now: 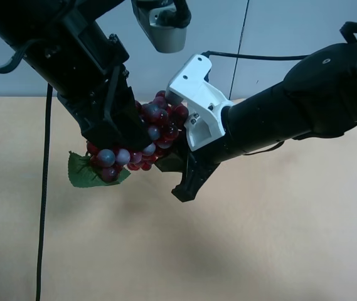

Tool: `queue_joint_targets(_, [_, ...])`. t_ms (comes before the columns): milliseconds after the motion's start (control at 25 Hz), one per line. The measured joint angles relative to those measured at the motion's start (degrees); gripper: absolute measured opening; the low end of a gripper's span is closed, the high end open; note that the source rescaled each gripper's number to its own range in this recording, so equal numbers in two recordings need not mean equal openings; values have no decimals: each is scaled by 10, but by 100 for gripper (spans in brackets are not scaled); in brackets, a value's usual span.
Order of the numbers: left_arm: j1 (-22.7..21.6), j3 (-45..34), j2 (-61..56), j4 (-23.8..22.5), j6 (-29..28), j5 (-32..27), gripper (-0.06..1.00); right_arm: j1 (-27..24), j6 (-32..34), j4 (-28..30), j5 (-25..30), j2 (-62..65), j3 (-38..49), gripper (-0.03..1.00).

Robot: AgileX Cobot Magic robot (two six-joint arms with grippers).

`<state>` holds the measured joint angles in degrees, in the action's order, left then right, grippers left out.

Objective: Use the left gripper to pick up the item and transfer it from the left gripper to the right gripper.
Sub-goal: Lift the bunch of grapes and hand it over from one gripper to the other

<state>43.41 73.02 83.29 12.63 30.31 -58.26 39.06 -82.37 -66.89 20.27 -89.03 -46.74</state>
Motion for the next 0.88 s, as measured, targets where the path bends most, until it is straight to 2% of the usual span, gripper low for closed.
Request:
queue_joint_targets(400, [0,0,0,0,0,6,0,0,0,-1,0,0,0,1])
queue_joint_targets(440, [0,0,0,0,0,6,5,0,0,-1,0,0,0,1])
queue_joint_targets(480, [0,0,0,1,1,6,18,0,0,-1,-1,0,0,1])
queue_joint_targets(520, [0,0,0,3,1,9,36,0,0,-1,-1,0,0,1])
queue_joint_targets(560, [0,0,0,6,2,12,60,0,0,-1,-1,0,0,1])
queue_joint_targets(600, [0,0,0,9,2,15,78,0,0,-1,-1,-1,0,1])
queue_joint_targets(640, [0,0,0,9,2,18,88,0,0,-1,-1,-1,0,1])
queue_joint_targets(720, [0,0,0,10,2,19,95,0,0,-1,0,-1,0,1])
queue_joint_targets(880, [0,0,0,11,2,14,99,0,-1,-1,0,-1,0,1])
